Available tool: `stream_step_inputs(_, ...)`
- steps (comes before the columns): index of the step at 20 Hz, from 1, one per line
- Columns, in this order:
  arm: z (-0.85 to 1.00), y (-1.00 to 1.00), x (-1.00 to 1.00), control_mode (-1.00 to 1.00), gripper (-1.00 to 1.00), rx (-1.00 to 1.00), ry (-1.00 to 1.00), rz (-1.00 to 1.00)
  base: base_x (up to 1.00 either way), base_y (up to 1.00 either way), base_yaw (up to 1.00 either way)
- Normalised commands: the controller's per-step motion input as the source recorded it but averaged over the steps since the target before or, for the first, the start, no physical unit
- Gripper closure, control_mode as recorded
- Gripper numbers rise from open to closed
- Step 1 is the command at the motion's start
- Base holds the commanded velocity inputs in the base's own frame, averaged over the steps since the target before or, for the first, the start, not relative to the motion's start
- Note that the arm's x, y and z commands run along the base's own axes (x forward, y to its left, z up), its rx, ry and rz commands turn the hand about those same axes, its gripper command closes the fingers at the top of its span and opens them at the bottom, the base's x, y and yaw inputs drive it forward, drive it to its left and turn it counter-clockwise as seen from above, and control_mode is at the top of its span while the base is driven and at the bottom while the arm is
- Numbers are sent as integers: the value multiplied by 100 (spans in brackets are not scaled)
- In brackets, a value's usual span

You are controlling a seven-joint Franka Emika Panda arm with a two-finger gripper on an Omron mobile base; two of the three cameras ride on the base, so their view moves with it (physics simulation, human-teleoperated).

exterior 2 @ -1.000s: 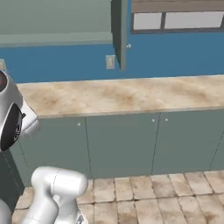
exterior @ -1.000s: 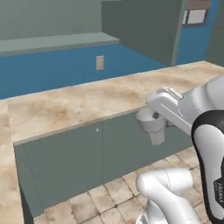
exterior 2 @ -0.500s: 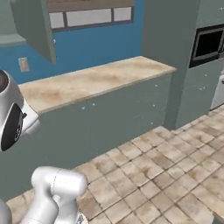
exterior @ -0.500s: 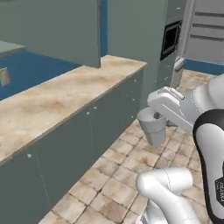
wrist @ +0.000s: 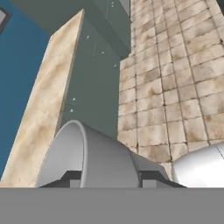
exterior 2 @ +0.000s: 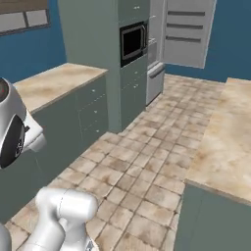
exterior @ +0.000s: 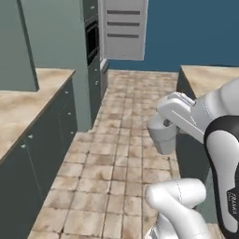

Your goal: There is a bowl on the dining counter. Grab a lemon wedge from the fridge and place it in the bowl. Then get the liquor bottle and glass cup from the cabinet and place them next to the bowl.

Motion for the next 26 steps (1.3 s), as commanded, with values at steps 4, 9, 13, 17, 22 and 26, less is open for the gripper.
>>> stream_step_inputs(4, 0, 0, 0, 100, 100, 0, 0, 0, 56, -6, -55)
stream_step_inputs(9, 0, 0, 0, 100, 100, 0, 0, 0, 96, 5, -42)
stream_step_inputs(13, 0, 0, 0, 100, 100, 0, 0, 0, 100, 22, -32)
stream_step_inputs(17, 0, 0, 0, 100, 100, 0, 0, 0, 100, 27, -27)
stream_step_inputs(22, 0, 0, 0, 100, 100, 0, 0, 0, 100, 37, -23)
stream_step_inputs(26, 0, 0, 0, 100, 100, 0, 0, 0, 97, 60, -20)
